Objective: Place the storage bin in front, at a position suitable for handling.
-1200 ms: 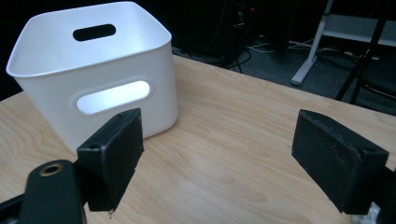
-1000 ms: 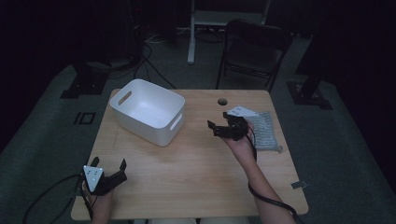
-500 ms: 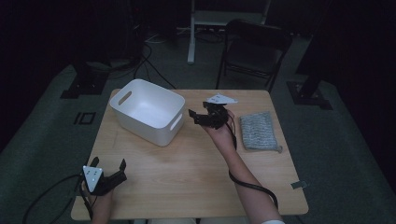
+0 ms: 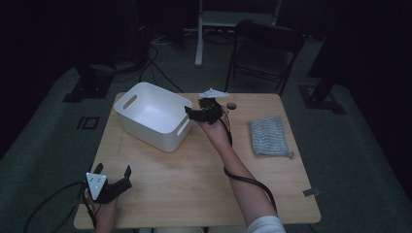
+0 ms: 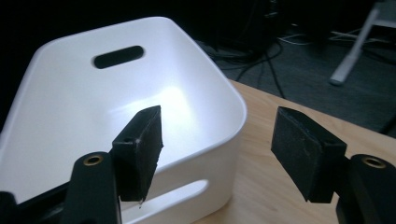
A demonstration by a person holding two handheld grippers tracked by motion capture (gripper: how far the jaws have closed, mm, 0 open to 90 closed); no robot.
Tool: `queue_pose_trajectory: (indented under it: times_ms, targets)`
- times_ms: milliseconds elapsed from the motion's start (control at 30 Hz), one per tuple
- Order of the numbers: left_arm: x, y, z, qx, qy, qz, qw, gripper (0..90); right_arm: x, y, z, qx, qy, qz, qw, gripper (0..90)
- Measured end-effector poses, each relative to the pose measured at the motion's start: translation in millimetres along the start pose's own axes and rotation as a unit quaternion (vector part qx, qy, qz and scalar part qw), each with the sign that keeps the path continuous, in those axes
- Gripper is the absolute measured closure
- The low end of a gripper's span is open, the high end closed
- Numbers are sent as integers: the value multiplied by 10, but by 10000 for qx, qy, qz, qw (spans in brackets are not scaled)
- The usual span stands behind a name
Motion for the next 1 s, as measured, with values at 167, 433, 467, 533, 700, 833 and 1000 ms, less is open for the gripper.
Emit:
queue_pose_trajectory:
  times_ms: [167,433,467,533,700,833,1000]
  targets:
    - [-6,0,2,-1,-14,-50,10000,0,-39,-63,-130,120,92,-11,9999,345]
    - [-9,0,1,9,-56,-50,10000,0,-75,-79,-336,401,160,-42,9991,388]
    - [-7,0,1,9,-51,-41,10000,0,-73,-74,-358,412,191,-51,9990,390]
    - [-4,0,2,1,-48,-16,10000,0,-73,-59,-403,411,175,-130,9989,410]
    - [-4,0,4,0,-40,-37,10000,0,-66,-31,-512,580,336,-222,9975,470]
    - [-2,0,3,2,-40,-25,10000,0,-56,-19,-573,681,511,-112,9963,564]
    - [-1,0,2,1,-49,6,10000,0,-36,8,-619,758,435,-46,9962,680]
Point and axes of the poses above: each handheld gripper's, and its own axes: z roughly backward along the jaws, y roughly out of its underside, x roughly to its left, the point moved 1 cm from there along -z, roughly forward along the jaws
